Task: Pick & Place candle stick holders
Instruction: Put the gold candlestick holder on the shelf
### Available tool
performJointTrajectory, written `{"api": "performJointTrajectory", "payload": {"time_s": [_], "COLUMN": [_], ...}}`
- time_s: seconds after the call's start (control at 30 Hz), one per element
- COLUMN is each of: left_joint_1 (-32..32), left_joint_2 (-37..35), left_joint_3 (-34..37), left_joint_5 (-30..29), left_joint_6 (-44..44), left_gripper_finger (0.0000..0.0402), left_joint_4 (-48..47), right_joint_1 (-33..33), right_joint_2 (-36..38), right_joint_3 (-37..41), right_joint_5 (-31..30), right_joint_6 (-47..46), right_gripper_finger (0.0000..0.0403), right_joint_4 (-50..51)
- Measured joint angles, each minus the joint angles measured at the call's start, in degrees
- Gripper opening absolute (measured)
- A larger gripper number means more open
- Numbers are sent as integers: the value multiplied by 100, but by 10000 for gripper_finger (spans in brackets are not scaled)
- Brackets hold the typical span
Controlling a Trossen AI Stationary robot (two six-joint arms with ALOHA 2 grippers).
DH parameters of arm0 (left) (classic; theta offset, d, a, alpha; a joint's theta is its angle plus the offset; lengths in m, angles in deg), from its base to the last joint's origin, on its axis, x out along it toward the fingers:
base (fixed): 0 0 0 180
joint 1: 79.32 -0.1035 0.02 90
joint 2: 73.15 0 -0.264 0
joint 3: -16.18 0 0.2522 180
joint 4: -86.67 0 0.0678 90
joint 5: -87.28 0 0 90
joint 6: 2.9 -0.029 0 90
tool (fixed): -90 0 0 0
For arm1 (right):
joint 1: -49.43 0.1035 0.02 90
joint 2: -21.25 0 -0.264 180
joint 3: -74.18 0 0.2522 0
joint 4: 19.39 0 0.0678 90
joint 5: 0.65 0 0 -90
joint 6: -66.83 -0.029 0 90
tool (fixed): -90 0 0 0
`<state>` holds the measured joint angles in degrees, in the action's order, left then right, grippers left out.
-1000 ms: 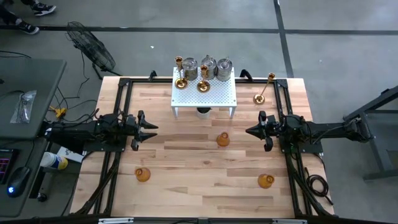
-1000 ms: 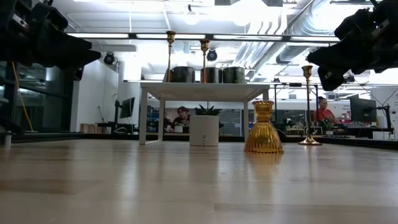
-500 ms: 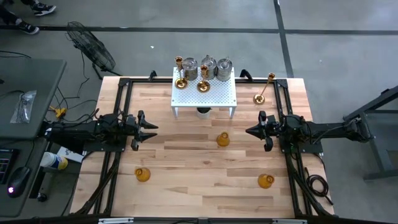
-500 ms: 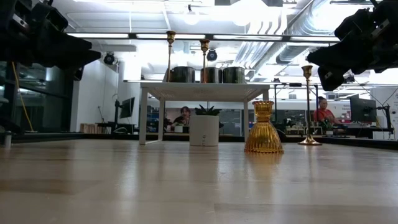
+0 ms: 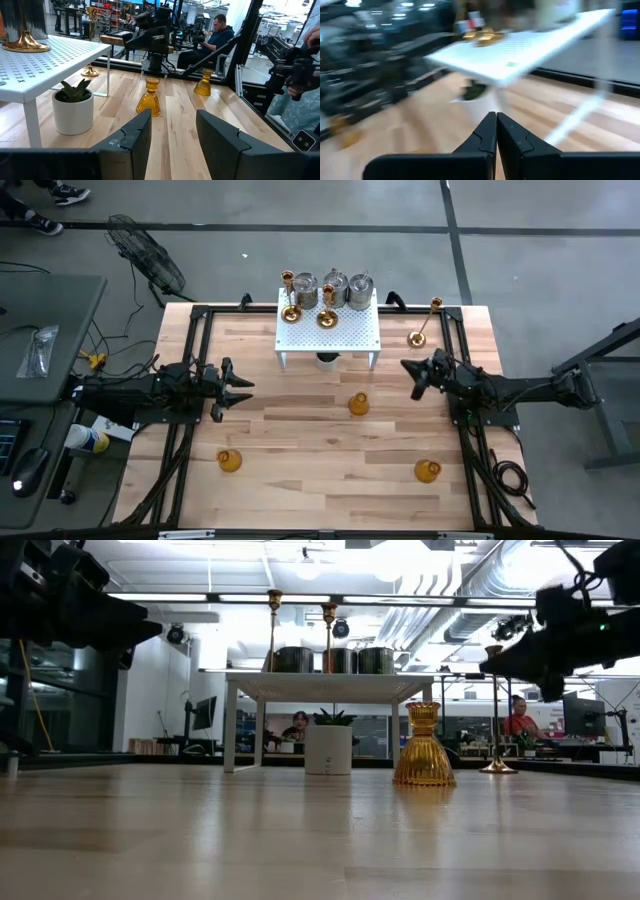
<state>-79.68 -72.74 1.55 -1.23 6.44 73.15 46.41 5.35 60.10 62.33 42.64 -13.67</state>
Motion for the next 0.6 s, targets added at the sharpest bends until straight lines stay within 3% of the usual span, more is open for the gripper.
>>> {"api": "performJointTrajectory", "payload": {"time_s": [0.2, 0.4, 0.6], "left_joint_1": [0, 0, 0], "left_joint_2": [0, 0, 0], "left_joint_3": [0, 0, 0], "left_joint_5": [0, 0, 2], "left_joint_6": [-1, 1, -1], "left_gripper_finger": [152, 152, 152], "left_joint_4": [1, 1, 1], "right_joint_1": [-42, -494, -1034], "right_joint_2": [-132, -707, -1257], "right_joint_3": [-57, -245, -251], "right_joint_5": [-1561, -1956, -2100], "right_joint_6": [-357, 117, -266], "right_gripper_finger": [3, 6, 54], "right_joint_4": [471, 523, 465]}}
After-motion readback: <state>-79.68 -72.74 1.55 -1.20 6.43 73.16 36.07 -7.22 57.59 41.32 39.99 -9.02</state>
